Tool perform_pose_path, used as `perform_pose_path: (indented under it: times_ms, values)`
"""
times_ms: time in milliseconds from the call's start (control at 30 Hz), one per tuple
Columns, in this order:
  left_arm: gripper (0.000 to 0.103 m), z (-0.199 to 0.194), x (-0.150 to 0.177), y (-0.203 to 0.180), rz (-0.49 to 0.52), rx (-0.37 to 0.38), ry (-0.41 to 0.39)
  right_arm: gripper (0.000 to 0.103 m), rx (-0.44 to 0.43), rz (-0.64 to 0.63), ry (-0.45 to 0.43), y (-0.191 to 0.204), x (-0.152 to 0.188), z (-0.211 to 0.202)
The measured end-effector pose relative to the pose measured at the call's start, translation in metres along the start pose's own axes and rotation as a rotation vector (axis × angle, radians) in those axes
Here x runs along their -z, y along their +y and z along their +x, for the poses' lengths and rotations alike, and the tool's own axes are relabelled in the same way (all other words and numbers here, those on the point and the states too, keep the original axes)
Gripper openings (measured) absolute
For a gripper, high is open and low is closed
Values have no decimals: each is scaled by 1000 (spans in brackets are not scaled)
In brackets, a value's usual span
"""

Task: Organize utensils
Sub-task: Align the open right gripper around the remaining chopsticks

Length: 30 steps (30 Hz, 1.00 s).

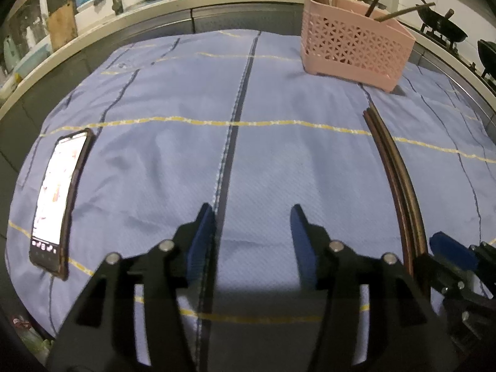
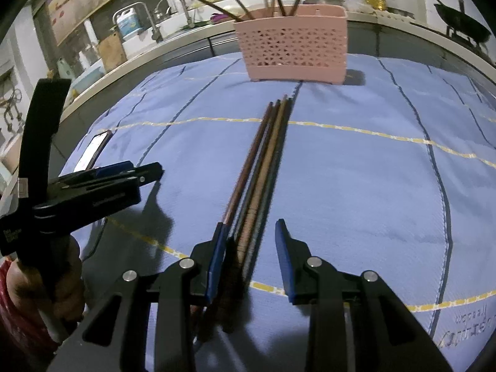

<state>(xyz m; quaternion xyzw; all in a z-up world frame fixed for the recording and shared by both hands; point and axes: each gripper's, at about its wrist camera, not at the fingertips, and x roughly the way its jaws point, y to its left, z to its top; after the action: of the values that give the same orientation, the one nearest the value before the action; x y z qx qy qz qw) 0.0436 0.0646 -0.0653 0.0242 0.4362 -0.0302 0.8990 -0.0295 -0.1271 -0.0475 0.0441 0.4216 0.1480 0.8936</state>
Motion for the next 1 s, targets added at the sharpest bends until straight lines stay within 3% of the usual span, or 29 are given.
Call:
perform_pose_path:
  times_ms: [400, 1000]
  values:
    - [58, 1, 0, -3, 5, 11, 12, 33, 1, -36, -5, 9, -1, 2]
    - [60, 2, -2, -7, 7, 22, 17, 33, 20, 70, -15, -17, -4, -1]
